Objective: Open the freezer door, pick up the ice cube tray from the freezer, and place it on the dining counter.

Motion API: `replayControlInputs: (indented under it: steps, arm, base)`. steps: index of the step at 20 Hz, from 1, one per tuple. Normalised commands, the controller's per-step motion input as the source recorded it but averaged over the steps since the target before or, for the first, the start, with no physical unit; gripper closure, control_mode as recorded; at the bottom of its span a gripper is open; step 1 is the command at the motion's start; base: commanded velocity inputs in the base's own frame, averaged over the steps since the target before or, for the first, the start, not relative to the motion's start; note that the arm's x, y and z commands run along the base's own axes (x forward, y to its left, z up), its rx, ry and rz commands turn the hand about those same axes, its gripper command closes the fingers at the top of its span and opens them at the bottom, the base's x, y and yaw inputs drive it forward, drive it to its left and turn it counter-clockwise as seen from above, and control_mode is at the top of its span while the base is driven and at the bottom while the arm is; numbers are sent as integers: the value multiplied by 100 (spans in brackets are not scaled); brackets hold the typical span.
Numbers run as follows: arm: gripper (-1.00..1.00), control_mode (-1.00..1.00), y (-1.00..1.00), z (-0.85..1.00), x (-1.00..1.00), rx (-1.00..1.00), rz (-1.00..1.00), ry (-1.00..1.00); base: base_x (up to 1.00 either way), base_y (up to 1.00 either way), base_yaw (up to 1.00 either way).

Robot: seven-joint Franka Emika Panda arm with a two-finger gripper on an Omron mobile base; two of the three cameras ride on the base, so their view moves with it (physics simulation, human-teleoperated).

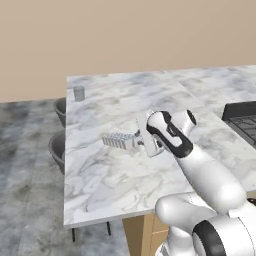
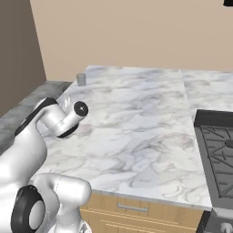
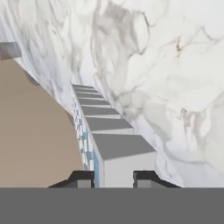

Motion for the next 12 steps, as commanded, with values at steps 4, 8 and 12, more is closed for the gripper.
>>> replayControlInputs:
  steps: [4,8,12]
  arm:
    - [100,-100,21,-50,63,0,5,0]
    - [100,-100,8,-25,50,0,2,0]
    - [100,-100,14,0,41,0,0,11]
  base:
    - [0,0,0]
    - [0,0,0]
    - [0,0,0]
